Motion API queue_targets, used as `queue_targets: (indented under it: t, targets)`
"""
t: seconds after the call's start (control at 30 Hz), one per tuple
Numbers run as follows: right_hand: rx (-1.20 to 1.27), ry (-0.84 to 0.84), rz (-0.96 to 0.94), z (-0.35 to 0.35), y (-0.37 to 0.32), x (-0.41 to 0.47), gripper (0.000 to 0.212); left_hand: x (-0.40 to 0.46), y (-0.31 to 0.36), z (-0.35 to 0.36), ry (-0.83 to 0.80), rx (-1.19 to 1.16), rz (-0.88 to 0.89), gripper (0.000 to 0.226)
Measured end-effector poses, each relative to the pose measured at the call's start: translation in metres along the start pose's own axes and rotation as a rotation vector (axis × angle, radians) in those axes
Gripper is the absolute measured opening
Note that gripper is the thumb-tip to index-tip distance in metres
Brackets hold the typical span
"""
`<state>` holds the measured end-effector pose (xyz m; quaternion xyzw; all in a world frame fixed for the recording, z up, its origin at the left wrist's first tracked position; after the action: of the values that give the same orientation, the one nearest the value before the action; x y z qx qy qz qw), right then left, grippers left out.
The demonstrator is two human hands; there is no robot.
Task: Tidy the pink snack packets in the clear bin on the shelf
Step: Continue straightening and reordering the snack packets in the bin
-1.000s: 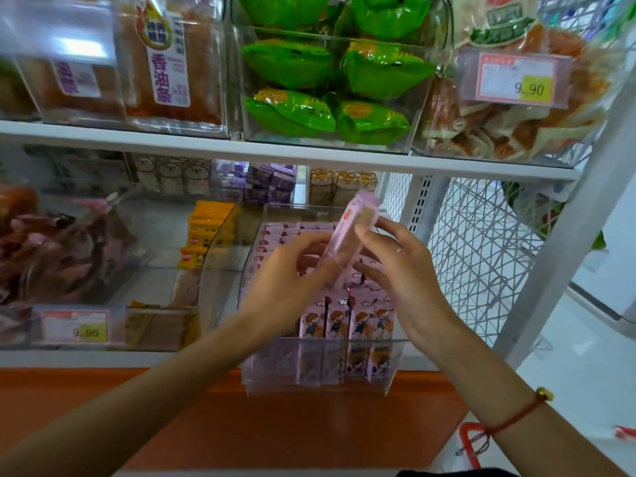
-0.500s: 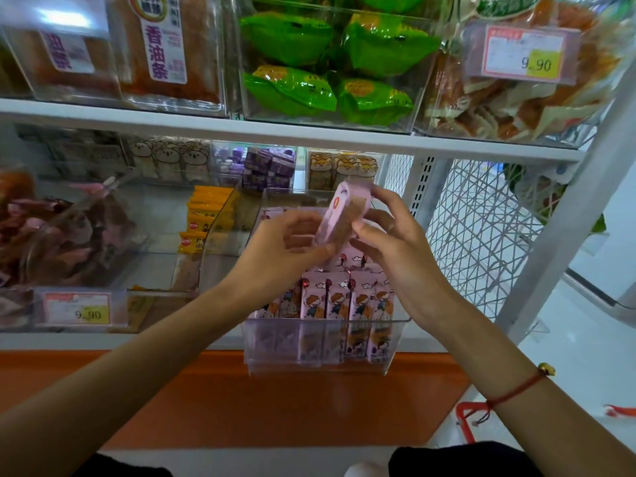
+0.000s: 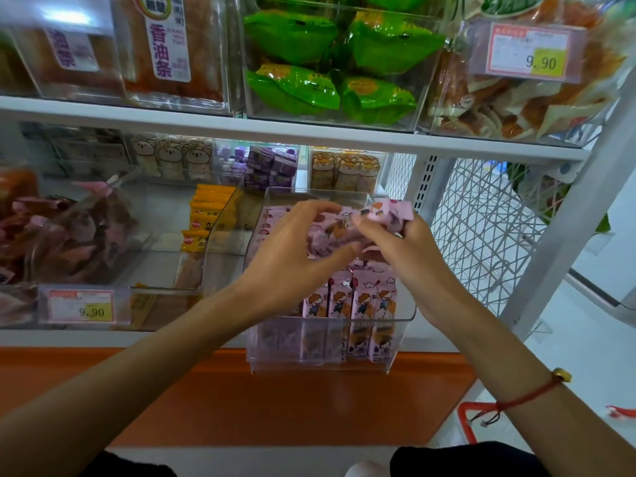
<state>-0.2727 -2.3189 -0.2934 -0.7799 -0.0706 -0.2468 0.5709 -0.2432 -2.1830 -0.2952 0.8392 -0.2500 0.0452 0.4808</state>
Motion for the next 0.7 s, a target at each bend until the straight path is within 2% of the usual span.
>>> queue_targets:
  t: [0.03,0.1,0.17,0.27,0.43,0.5,0.6,0.7]
  targets:
    - [0.037,-0.006,0.019,-0.002,0.002,0.001,0.032,0.002,-0.004,0.002,-0.089,-0.012,-0.048,0.061]
    - [0.119,-0.012,0.035,-0.006,0.005,0.002,0.038,0.006,-0.006,0.003,-0.199,0.073,-0.014,0.052]
    - [0.219,-0.028,0.033,-0.007,0.006,0.0,0.04,0.007,-0.005,-0.004,-0.186,0.164,0.052,0.043]
    - [0.289,-0.061,0.016,-0.005,0.007,-0.004,0.044,0.009,-0.01,-0.008,-0.146,0.119,0.043,0.045]
    - [-0.052,-0.085,-0.167,-0.004,-0.003,-0.004,0.04,0.007,-0.019,0.005,0.01,-0.003,-0.011,0.044]
    - [-0.094,0.002,-0.197,-0.011,-0.005,-0.002,0.037,0.015,-0.02,0.002,0.041,-0.002,-0.016,0.05]
    - [0.003,0.268,-0.134,-0.039,0.005,0.005,0.041,0.039,-0.027,-0.003,0.055,0.165,-0.06,0.061]
    - [0.049,0.344,-0.089,-0.051,0.017,0.012,0.049,0.058,-0.041,0.013,-0.09,0.468,-0.092,0.045]
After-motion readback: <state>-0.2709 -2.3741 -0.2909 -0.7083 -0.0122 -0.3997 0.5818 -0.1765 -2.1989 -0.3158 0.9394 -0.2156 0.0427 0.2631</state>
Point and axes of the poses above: each hand's wrist, its own x-axis towards the middle knuckle, its own z-axis out of the palm, y = z × x, the point moved 6 cm from there along x, towards the middle knuckle, and after that the axes turned 13 degrees about -z, right-handed, at the moved point
